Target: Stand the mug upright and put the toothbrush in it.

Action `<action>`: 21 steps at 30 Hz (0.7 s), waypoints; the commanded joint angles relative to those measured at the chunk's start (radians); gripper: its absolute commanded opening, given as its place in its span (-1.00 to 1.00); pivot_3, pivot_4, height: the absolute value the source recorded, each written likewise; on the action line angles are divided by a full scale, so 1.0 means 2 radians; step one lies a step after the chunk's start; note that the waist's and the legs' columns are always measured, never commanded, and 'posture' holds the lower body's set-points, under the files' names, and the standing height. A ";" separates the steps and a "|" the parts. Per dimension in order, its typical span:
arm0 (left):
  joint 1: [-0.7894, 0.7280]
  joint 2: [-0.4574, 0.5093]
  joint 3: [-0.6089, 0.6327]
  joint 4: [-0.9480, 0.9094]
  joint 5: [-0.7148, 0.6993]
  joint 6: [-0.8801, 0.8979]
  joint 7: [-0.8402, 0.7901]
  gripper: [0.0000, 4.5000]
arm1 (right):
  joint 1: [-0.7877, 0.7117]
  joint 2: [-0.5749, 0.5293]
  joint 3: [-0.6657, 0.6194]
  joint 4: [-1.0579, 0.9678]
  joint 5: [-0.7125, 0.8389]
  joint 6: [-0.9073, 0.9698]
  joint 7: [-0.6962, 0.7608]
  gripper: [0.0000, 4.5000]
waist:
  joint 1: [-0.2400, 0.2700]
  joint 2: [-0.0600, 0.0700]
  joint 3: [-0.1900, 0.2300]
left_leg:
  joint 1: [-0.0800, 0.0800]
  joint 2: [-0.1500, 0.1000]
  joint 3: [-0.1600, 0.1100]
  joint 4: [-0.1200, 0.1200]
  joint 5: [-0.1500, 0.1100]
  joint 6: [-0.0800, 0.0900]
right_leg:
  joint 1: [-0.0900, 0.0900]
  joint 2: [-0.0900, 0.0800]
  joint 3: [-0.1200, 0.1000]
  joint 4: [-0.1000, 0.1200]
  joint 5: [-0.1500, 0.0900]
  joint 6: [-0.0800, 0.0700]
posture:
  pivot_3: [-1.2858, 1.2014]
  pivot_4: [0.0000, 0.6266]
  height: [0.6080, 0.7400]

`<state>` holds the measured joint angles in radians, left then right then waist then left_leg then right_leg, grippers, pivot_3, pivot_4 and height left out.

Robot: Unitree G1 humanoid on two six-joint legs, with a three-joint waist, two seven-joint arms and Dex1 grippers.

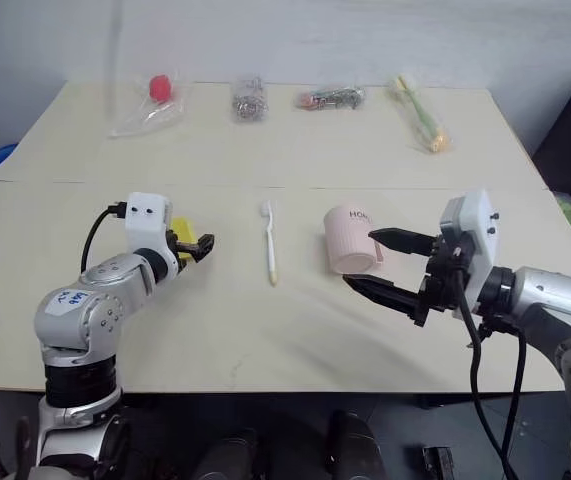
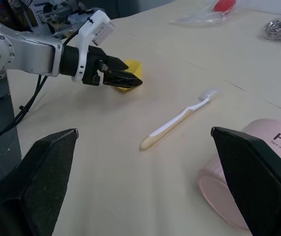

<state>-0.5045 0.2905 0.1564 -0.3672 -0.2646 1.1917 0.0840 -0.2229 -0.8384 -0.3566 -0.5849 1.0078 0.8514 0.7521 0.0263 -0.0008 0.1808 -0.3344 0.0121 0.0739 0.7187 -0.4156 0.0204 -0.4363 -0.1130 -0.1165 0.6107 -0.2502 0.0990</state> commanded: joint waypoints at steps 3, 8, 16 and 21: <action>0.010 -0.013 0.001 -0.051 0.005 -0.037 -0.009 0.95 | 0.010 -0.003 -0.007 -0.015 0.003 -0.014 -0.001 1.00 | 0.000 0.000 0.000 | 0.000 0.000 0.000 0.000 0.000 0.000 | 0.000 0.000 0.000 0.000 0.000 0.000 | 0.03 -0.52 1.00; 0.038 -0.031 0.053 -0.083 0.033 -0.011 0.036 0.95 | 0.011 -0.005 -0.008 -0.012 0.001 -0.017 0.000 1.00 | 0.000 0.000 0.000 | 0.000 0.000 0.000 0.000 0.000 0.000 | 0.000 0.000 0.000 0.000 0.000 0.000 | 0.03 -0.52 1.00; 0.023 -0.064 0.057 -0.043 0.032 0.001 0.031 0.95 | 0.013 -0.006 -0.008 -0.014 0.006 -0.020 0.000 1.00 | 0.008 0.000 0.000 | 0.000 0.000 -0.002 0.001 0.000 0.000 | 0.002 -0.001 -0.001 -0.001 0.000 0.000 | 0.03 -0.52 1.00; 0.006 -0.052 0.043 0.005 0.039 -0.014 0.012 0.95 | 0.012 -0.003 -0.005 -0.015 0.007 -0.022 -0.001 1.00 | 0.010 0.000 0.000 | 0.000 0.000 -0.002 0.001 0.000 0.000 | 0.002 0.000 -0.002 -0.001 0.000 0.000 | 0.03 -0.52 1.00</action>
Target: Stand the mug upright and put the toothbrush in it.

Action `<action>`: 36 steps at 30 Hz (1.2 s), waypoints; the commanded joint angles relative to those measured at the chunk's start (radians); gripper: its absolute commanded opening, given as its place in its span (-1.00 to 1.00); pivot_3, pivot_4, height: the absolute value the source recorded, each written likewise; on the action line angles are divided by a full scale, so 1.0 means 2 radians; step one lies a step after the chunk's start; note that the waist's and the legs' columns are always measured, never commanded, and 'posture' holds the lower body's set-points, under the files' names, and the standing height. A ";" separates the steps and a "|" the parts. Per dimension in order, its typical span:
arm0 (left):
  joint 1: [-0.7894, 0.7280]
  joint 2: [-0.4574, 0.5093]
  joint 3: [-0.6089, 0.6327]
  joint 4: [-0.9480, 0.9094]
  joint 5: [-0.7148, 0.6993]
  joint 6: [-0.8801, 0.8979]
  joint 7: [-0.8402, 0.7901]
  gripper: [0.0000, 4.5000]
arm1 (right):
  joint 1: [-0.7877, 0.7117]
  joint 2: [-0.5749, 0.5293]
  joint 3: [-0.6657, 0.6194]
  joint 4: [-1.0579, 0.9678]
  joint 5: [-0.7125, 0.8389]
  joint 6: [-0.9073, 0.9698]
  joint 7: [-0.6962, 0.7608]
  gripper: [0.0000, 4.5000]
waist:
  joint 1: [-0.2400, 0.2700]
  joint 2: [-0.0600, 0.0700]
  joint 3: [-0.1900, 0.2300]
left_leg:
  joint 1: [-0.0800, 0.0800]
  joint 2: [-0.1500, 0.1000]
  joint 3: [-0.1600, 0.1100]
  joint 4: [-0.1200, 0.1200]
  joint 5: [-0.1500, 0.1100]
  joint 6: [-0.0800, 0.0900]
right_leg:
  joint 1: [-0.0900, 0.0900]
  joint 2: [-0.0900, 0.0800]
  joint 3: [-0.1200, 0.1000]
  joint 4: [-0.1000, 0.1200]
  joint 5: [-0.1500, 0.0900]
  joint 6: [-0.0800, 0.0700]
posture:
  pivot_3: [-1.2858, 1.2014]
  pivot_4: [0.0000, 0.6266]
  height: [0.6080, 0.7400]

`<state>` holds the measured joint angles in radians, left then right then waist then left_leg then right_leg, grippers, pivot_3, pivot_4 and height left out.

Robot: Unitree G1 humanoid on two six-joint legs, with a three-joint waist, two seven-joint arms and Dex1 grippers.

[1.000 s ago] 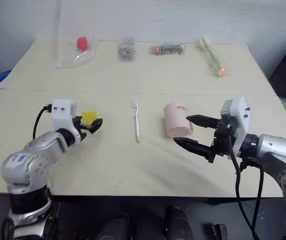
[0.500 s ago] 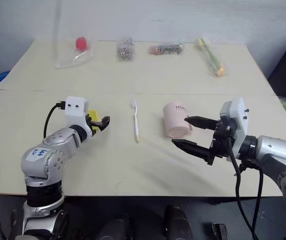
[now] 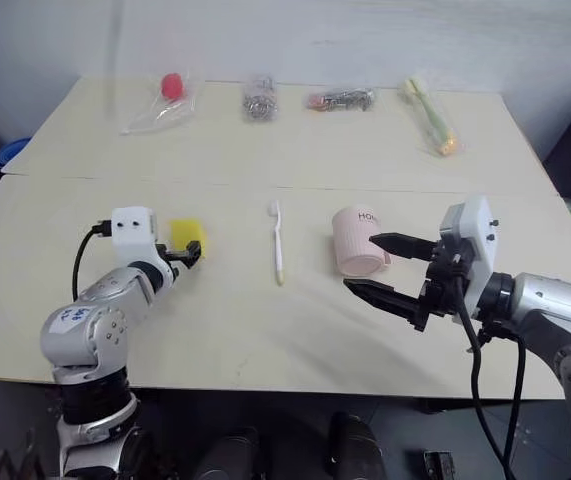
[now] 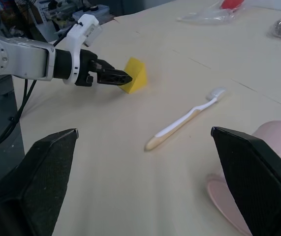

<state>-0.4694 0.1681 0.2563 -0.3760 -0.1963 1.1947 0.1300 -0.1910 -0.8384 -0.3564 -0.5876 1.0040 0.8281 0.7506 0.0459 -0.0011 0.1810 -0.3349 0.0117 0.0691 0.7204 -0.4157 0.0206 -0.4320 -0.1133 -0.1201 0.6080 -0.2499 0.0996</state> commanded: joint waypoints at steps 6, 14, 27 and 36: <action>-0.031 0.030 -0.028 0.063 0.015 -0.037 -0.028 0.95 | -0.005 0.009 -0.001 -0.015 0.016 -0.013 -0.009 1.00 | 0.001 0.000 0.000 | 0.000 0.000 0.000 0.000 0.000 0.000 | 0.000 0.000 -0.001 0.000 0.000 0.000 | 0.03 -0.52 1.00; -0.048 0.049 -0.055 0.115 0.027 -0.079 -0.053 0.79 | -0.007 0.012 0.004 -0.016 0.014 -0.018 -0.013 1.00 | 0.001 0.000 0.000 | 0.000 0.000 -0.001 0.000 0.000 0.000 | 0.001 0.000 -0.001 -0.001 0.000 0.000 | 0.03 -0.52 1.00; -0.010 0.138 0.053 0.130 0.058 -0.114 -0.034 -0.10 | -0.023 0.010 0.019 -0.017 0.028 -0.016 -0.009 1.00 | -0.009 0.000 0.000 | 0.000 0.001 -0.001 0.000 0.000 0.000 | 0.001 0.000 -0.002 -0.001 0.000 0.000 | 0.03 -0.52 1.00; 0.031 0.258 0.196 0.270 0.041 -0.222 -0.048 0.04 | -0.060 0.015 0.063 0.003 0.019 -0.022 0.015 1.00 | -0.007 0.000 0.000 | 0.000 0.001 -0.002 -0.001 0.000 -0.001 | 0.001 -0.001 -0.004 -0.001 0.000 0.000 | 0.03 -0.52 1.00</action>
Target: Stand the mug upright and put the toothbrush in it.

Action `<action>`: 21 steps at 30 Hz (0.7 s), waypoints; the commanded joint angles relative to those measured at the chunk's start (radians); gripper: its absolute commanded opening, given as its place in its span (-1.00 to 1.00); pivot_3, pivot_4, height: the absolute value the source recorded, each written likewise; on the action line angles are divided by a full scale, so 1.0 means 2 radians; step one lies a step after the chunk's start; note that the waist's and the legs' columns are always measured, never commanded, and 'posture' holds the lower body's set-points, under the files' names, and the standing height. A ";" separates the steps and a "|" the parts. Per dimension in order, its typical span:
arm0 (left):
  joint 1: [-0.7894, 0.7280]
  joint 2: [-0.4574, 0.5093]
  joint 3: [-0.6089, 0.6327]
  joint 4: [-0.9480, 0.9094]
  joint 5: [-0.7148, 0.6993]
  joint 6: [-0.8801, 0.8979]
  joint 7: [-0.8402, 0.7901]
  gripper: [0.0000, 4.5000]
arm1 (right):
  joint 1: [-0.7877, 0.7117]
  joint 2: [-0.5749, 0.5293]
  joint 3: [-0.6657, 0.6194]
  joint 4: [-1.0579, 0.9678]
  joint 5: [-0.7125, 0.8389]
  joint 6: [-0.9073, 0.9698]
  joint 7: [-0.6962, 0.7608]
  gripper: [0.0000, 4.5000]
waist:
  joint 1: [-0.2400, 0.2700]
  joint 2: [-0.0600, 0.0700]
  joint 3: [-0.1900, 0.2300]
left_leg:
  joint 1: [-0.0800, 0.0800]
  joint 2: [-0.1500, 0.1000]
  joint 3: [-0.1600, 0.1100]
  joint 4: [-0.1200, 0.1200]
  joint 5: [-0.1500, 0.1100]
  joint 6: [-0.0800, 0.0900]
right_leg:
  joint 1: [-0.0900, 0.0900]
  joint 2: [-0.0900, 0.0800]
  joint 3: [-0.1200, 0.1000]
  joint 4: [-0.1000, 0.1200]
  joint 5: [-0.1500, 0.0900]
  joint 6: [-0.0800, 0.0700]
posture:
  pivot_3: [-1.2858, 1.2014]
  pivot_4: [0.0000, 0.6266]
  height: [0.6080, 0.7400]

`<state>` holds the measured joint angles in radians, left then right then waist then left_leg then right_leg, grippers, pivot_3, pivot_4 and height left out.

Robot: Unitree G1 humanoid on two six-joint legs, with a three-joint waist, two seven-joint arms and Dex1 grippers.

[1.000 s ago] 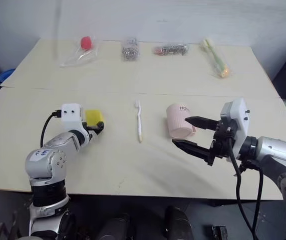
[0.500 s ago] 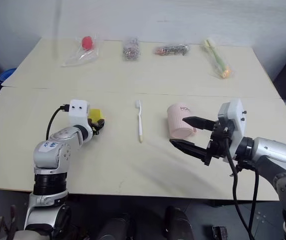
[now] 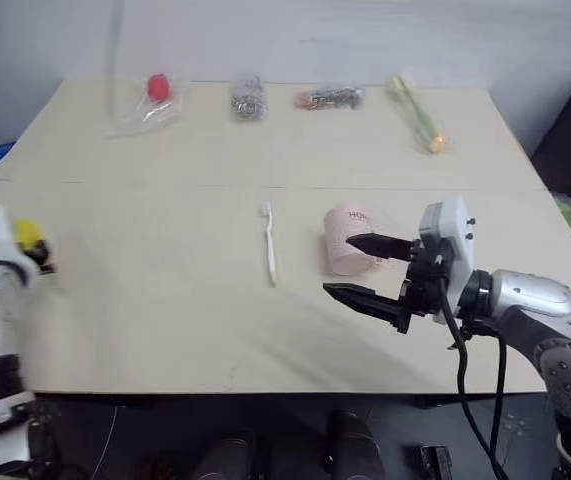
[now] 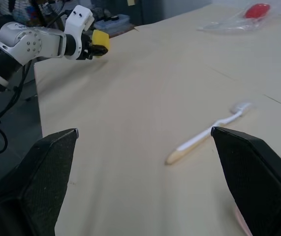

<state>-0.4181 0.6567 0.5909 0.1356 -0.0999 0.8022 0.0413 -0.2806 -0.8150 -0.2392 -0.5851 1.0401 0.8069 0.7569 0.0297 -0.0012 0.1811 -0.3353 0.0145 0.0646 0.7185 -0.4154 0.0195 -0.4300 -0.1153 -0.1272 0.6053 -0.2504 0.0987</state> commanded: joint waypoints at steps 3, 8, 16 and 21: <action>0.019 0.015 0.044 0.010 -0.015 -0.028 -0.009 0.45 | -0.028 0.004 0.019 0.011 -0.006 -0.013 0.023 1.00 | 0.004 -0.001 0.000 | 0.000 0.000 -0.001 0.000 0.000 0.000 | 0.001 -0.001 0.000 0.000 0.000 0.000 | 0.03 -0.52 1.00; 0.047 0.006 0.059 -0.022 -0.022 -0.012 -0.007 0.99 | -0.043 0.006 0.029 0.024 -0.013 -0.014 0.032 1.00 | 0.002 -0.001 0.000 | 0.000 0.000 -0.001 0.000 0.000 0.000 | 0.000 -0.001 -0.001 -0.001 0.000 0.000 | 0.03 -0.52 1.00; 0.009 0.054 0.142 -0.103 -0.090 -0.044 -0.044 0.99 | -0.038 0.003 0.018 0.035 -0.021 -0.011 0.028 1.00 | -0.003 -0.003 0.000 | 0.000 0.002 -0.001 0.000 0.000 0.000 | 0.000 0.000 -0.001 -0.001 0.000 0.000 | 0.03 -0.52 1.00; -0.106 0.054 0.110 -0.156 -0.293 0.057 -0.163 0.99 | -0.043 0.008 0.014 0.055 -0.051 -0.013 -0.009 1.00 | 0.005 -0.003 0.000 | 0.000 0.000 -0.002 0.001 0.000 0.000 | 0.001 -0.003 -0.002 0.000 0.000 0.000 | 0.03 -0.52 1.00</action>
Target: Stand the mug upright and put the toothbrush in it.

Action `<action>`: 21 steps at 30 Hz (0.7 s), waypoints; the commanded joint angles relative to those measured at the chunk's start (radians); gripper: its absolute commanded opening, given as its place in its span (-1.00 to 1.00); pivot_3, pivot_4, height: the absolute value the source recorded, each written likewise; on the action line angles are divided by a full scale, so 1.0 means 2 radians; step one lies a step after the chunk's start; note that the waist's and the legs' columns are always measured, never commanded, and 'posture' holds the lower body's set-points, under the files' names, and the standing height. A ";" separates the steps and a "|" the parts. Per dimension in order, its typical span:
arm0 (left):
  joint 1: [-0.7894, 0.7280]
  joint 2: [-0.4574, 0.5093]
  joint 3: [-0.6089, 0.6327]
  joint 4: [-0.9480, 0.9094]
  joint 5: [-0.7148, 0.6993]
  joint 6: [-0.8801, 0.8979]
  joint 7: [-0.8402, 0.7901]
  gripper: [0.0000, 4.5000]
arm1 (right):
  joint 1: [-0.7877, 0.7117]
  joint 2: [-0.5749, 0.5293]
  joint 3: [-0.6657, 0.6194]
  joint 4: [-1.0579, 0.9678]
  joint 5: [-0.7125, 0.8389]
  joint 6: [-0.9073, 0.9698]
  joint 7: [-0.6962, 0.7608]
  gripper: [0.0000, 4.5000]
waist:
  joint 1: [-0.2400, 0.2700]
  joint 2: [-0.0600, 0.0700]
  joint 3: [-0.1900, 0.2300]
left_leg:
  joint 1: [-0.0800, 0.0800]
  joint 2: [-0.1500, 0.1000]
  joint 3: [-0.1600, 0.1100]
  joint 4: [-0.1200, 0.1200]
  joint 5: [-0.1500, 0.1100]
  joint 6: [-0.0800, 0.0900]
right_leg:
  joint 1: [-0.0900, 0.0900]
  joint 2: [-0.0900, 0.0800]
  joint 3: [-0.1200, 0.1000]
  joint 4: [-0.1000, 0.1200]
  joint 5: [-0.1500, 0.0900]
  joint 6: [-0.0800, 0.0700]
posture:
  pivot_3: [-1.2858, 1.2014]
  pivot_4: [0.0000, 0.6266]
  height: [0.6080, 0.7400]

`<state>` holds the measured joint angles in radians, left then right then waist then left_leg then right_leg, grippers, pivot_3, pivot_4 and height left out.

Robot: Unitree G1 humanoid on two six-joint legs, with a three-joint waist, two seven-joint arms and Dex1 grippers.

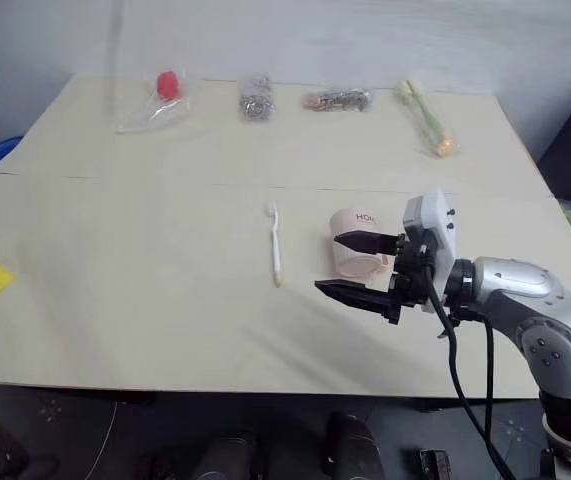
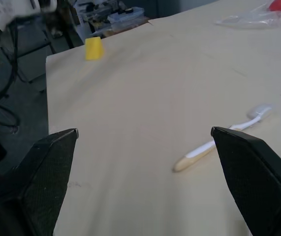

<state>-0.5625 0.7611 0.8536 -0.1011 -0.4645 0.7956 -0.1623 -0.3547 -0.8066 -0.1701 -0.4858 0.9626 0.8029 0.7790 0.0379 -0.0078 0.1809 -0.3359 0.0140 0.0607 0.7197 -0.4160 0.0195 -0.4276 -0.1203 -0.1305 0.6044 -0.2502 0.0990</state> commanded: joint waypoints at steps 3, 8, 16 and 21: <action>-0.034 0.024 -0.098 -0.097 -0.190 0.107 -0.150 0.99 | -0.024 0.015 -0.027 0.033 -0.022 -0.002 -0.061 1.00 | -0.007 0.000 0.000 | 0.000 -0.001 0.001 0.000 0.000 0.000 | 0.000 0.000 0.000 0.000 0.000 0.000 | 0.03 -0.52 1.00; 0.018 0.074 -0.248 -0.206 -0.237 0.120 -0.291 0.99 | -0.074 0.025 -0.031 0.125 -0.052 0.023 -0.126 1.00 | -0.022 0.001 0.000 | 0.000 0.000 0.002 -0.002 0.000 -0.001 | -0.001 0.003 0.001 0.000 0.000 0.000 | 0.03 -0.52 1.00; 0.039 0.108 -0.367 -0.184 -0.156 0.030 -0.389 0.99 | -0.160 0.045 0.063 0.284 -0.170 0.074 -0.157 1.00 | -0.027 0.005 0.002 | 0.000 0.001 0.005 -0.003 0.002 -0.004 | -0.003 0.006 0.000 0.001 -0.001 -0.003 | 0.03 -0.52 1.00; 0.027 0.099 -0.376 -0.173 -0.146 0.015 -0.395 0.99 | -0.198 0.083 0.105 0.343 -0.219 0.068 -0.138 1.00 | -0.027 0.006 0.003 | -0.001 0.001 0.005 -0.003 0.002 -0.004 | -0.004 0.005 0.001 0.001 -0.001 -0.003 | 0.03 -0.52 1.00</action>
<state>-0.4918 0.9588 0.0941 -0.4525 -0.7701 0.8522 -0.9429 -0.7260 -0.6461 0.0333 0.1946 0.5549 0.9526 0.4812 -0.0152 0.0037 0.1870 -0.3401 0.0160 0.0709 0.7142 -0.4127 0.0112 -0.4369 -0.1102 -0.1297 0.6065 -0.2532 0.0938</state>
